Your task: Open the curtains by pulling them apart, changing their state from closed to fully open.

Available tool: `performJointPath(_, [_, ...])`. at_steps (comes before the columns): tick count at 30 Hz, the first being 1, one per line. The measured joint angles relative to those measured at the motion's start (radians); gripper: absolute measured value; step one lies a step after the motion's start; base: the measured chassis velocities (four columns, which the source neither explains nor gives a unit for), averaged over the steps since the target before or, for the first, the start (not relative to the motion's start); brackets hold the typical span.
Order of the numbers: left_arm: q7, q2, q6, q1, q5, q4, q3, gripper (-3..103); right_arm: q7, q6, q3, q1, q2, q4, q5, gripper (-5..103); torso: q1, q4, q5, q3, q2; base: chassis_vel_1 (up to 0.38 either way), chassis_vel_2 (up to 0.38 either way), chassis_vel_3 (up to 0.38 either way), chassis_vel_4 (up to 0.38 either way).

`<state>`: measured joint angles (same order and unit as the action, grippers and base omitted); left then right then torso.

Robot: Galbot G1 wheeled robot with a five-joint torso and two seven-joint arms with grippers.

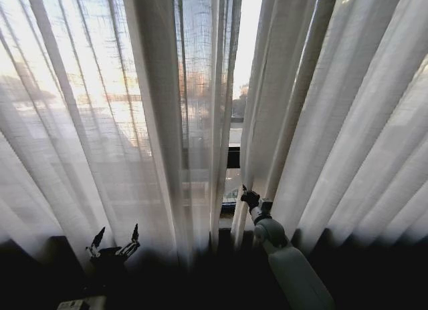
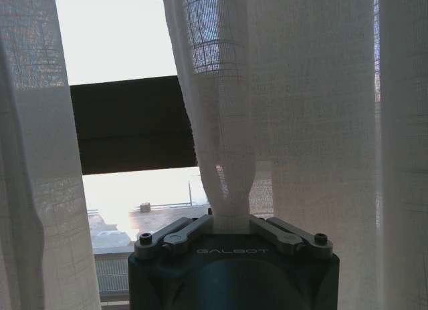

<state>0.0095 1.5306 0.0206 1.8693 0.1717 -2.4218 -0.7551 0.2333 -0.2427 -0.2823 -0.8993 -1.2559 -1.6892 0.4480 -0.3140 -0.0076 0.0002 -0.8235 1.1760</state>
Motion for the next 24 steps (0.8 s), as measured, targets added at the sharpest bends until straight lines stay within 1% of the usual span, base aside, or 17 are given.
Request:
performJointPath(5, [0.000,0.002,0.001,0.003,0.000,-0.004,0.000,100,0.001,0.001,-0.003,-0.004,0.001,-0.008,0.001,0,0.000,0.0000,-0.0002,0.000,0.000,-0.078,-0.140,0.114,0.133])
performJointPath(10, [0.000,0.005,0.006,0.012,-0.001,-0.009,-0.002,100,0.004,0.002,-0.008,-0.011,0.006,-0.020,0.004,0,0.000,-0.0001,0.0002,0.000,0.000,-0.174,-0.246,0.185,0.242])
performJointPath(16, [0.002,0.013,0.018,0.025,-0.003,-0.015,-0.001,100,0.005,0.005,-0.020,-0.021,0.007,-0.030,0.006,0,0.000,-0.0002,0.0001,0.000,0.000,-0.250,-0.326,0.253,0.309])
performJointPath(24, [0.004,0.019,0.029,0.034,-0.007,-0.016,0.000,100,0.005,0.027,-0.038,-0.036,0.005,-0.031,0.004,0,0.000,-0.0001,0.0002,0.000,0.000,-0.314,-0.364,0.316,0.364])
